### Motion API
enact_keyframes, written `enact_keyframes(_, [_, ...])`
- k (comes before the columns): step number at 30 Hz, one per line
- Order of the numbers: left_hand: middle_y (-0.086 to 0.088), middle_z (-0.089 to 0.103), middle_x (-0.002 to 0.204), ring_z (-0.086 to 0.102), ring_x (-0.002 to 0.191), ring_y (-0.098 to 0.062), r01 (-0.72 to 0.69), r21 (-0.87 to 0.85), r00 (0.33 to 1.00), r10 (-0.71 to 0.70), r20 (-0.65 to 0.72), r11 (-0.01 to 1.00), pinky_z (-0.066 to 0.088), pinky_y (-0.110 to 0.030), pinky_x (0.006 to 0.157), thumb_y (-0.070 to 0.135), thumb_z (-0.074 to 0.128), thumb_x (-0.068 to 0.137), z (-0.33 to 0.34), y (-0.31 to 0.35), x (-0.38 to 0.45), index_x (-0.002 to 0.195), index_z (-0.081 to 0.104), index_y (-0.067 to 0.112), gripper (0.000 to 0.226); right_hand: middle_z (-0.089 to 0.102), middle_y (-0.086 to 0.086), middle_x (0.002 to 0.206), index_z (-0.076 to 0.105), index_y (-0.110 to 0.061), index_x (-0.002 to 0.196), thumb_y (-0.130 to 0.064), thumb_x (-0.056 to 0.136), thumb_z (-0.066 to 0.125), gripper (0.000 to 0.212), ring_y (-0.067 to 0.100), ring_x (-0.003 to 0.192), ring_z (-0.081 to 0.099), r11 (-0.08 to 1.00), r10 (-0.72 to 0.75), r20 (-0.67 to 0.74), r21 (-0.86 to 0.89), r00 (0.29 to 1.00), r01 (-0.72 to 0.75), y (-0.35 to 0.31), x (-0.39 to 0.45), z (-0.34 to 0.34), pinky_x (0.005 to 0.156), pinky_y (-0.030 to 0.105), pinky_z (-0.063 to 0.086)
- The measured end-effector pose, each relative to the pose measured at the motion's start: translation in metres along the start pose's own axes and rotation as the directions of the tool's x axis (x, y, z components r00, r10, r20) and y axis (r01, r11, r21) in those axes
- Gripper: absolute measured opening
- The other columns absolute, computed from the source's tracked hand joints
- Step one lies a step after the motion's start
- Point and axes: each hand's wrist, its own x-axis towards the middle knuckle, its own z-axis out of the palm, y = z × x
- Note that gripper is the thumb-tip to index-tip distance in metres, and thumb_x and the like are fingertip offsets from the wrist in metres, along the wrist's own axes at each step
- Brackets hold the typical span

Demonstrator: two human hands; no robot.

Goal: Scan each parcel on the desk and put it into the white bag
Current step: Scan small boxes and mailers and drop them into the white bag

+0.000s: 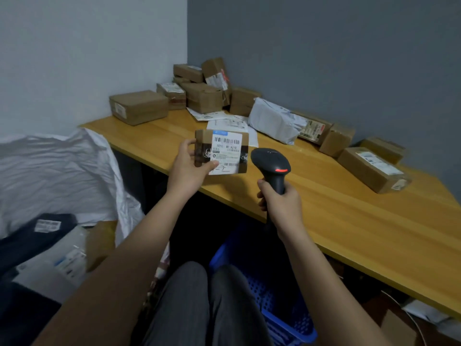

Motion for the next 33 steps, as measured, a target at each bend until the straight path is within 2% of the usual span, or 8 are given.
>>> enact_keyframes(6, [0.005, 0.059, 0.115, 0.065, 0.098, -0.016, -0.047, -0.005, 0.973, 0.045, -0.227, 0.999, 0.054, -0.041, 0.089, 0.03, 0.082, 0.074, -0.081, 0.001, -0.004, 0.114, 0.045, 0.028, 0.055, 0.063, 0.007, 0.073, 0.064, -0.006, 0.096, -0.024, 0.09, 0.066, 0.019, 0.015, 0.057, 0.056, 0.999, -0.048, 0.156, -0.007, 0.987, 0.05, -0.019, -0.001, 0.056, 0.058, 0.03, 0.046])
enact_keyframes(12, [0.014, 0.054, 0.108, 0.056, 0.096, -0.002, -0.07, -0.02, 0.846, 0.048, -0.53, 0.997, 0.043, -0.008, 0.077, 0.026, 0.076, 0.082, -0.161, -0.013, -0.033, 0.12, 0.046, 0.02, 0.048, 0.059, 0.007, 0.069, 0.061, -0.01, 0.088, -0.025, 0.091, 0.066, 0.015, 0.012, 0.05, 0.052, 0.997, -0.064, 0.326, -0.021, 0.943, 0.075, -0.027, -0.02, 0.128, 0.052, 0.027, 0.042])
enact_keyframes(15, [0.01, 0.056, 0.116, 0.055, 0.1, 0.001, -0.082, -0.051, 0.745, 0.028, -0.666, 0.995, 0.043, -0.008, 0.078, 0.029, 0.073, 0.084, -0.201, -0.037, -0.051, 0.117, 0.045, 0.026, 0.043, 0.06, 0.004, 0.068, 0.06, -0.012, 0.084, -0.025, 0.09, 0.066, 0.015, 0.01, 0.05, 0.054, 0.995, -0.07, 0.376, -0.033, 0.924, 0.089, -0.025, -0.029, 0.155, 0.051, 0.025, 0.044])
enact_keyframes(18, [0.005, 0.057, 0.123, 0.058, 0.11, -0.009, -0.017, -0.072, 0.686, -0.041, -0.727, 0.997, 0.051, -0.025, 0.091, 0.031, 0.073, 0.083, -0.229, -0.073, -0.065, 0.115, 0.045, 0.029, 0.043, 0.06, 0.004, 0.068, 0.06, -0.014, 0.084, -0.024, 0.091, 0.065, 0.013, 0.009, 0.05, 0.054, 0.994, -0.063, 0.407, -0.052, 0.911, 0.092, -0.017, -0.036, 0.172, 0.051, 0.024, 0.044])
enact_keyframes(22, [-0.004, 0.054, 0.127, 0.057, 0.108, -0.018, 0.276, -0.076, 0.782, -0.27, -0.562, 0.958, 0.05, -0.033, 0.087, 0.028, 0.065, 0.091, -0.237, -0.118, -0.075, 0.134, 0.041, 0.012, 0.052, 0.061, 0.004, 0.069, 0.061, -0.013, 0.085, -0.024, 0.091, 0.065, 0.014, 0.011, 0.052, 0.054, 0.994, -0.015, 0.428, -0.094, 0.903, 0.061, -0.004, -0.038, 0.185, 0.055, 0.028, 0.046])
enact_keyframes(25, [-0.01, 0.041, 0.146, 0.047, 0.126, -0.025, 0.387, -0.003, 0.819, -0.345, -0.458, 0.922, 0.042, -0.04, 0.103, 0.038, 0.059, 0.094, -0.235, -0.131, -0.075, 0.145, 0.036, 0.012, 0.062, 0.061, 0.005, 0.068, 0.061, -0.012, 0.083, -0.024, 0.09, 0.066, 0.014, 0.011, 0.052, 0.054, 0.992, 0.0, 0.425, -0.112, 0.905, 0.053, 0.004, -0.036, 0.188, 0.056, 0.029, 0.046])
enact_keyframes(28, [0.0, 0.046, 0.138, 0.045, 0.124, -0.018, 0.277, 0.03, 0.856, -0.232, -0.462, 0.961, 0.039, -0.035, 0.106, 0.036, 0.055, 0.097, -0.232, -0.123, -0.066, 0.138, 0.046, 0.016, 0.046, 0.062, 0.004, 0.07, 0.062, -0.014, 0.085, -0.023, 0.09, 0.066, 0.011, 0.011, 0.053, 0.054, 0.993, 0.009, 0.417, -0.112, 0.909, 0.042, 0.008, -0.031, 0.185, 0.055, 0.028, 0.045])
enact_keyframes(33, [0.006, 0.056, 0.12, 0.048, 0.106, 0.004, 0.029, 0.098, 0.868, 0.023, -0.496, 0.995, 0.032, 0.002, 0.084, 0.023, 0.055, 0.098, -0.208, -0.09, -0.045, 0.119, 0.057, 0.014, 0.023, 0.063, 0.003, 0.072, 0.063, -0.013, 0.088, -0.023, 0.091, 0.065, 0.011, 0.01, 0.052, 0.055, 0.993, 0.006, 0.374, -0.111, 0.928, 0.038, 0.006, -0.015, 0.165, 0.054, 0.027, 0.045])
